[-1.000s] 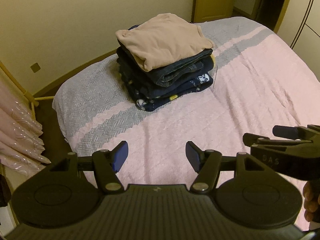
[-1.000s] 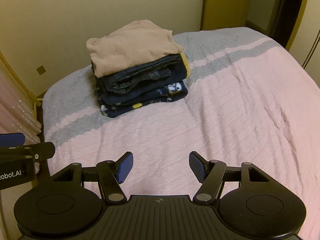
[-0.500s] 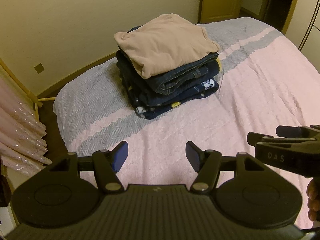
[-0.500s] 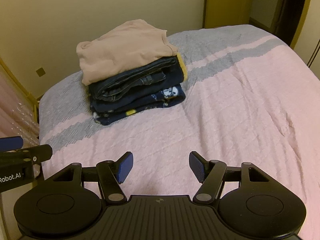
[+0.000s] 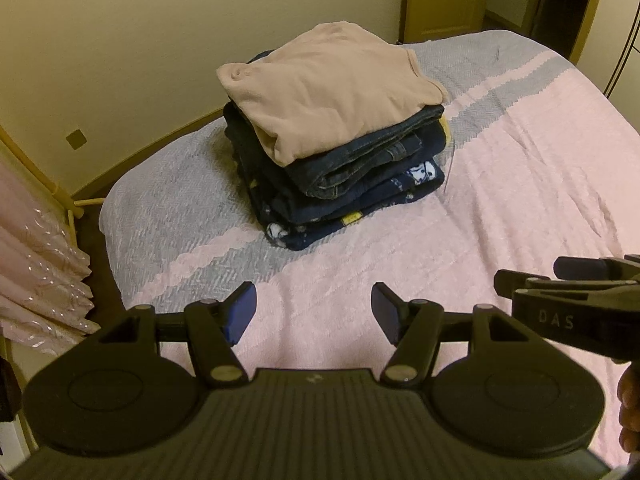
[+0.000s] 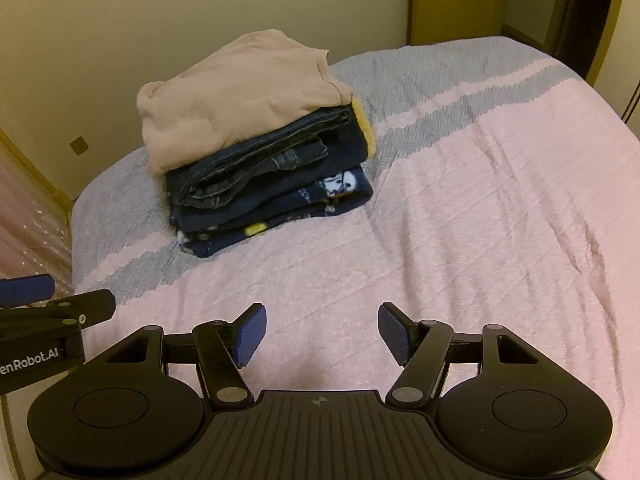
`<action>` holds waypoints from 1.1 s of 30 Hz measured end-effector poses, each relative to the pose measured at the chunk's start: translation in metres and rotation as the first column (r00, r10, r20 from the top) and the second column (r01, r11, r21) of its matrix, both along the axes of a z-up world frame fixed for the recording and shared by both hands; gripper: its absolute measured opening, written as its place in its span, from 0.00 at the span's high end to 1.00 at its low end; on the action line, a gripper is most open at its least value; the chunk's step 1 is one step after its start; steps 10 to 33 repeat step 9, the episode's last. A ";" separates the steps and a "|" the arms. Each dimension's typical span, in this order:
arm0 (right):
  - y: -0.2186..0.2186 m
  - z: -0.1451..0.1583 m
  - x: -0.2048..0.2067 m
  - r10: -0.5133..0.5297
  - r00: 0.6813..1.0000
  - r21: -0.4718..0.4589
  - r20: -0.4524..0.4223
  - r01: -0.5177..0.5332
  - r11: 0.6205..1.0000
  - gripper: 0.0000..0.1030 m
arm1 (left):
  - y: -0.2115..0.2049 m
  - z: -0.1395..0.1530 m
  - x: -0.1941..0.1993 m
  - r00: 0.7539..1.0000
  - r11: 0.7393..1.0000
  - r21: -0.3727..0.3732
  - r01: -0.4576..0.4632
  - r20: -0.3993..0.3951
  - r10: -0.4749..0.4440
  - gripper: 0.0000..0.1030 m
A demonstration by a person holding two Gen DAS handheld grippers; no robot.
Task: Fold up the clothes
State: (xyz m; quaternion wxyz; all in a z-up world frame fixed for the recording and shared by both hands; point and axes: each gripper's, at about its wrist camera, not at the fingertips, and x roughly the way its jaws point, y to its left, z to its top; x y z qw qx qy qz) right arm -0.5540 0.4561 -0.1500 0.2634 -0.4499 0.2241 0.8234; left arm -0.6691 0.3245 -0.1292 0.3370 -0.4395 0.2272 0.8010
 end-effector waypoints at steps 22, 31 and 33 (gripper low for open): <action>-0.004 0.005 -0.009 -0.003 1.000 0.005 -0.012 0.003 1.000 0.36 | 0.001 0.003 -0.006 0.999 1.000 0.018 0.013 -0.053 -0.012 0.42; -0.004 0.005 -0.009 -0.003 1.000 0.005 -0.012 0.003 1.000 0.36 | 0.001 0.003 -0.006 0.999 1.000 0.018 0.013 -0.053 -0.012 0.42; -0.004 0.005 -0.009 -0.003 1.000 0.005 -0.012 0.003 1.000 0.36 | 0.001 0.003 -0.006 0.999 1.000 0.018 0.013 -0.053 -0.012 0.42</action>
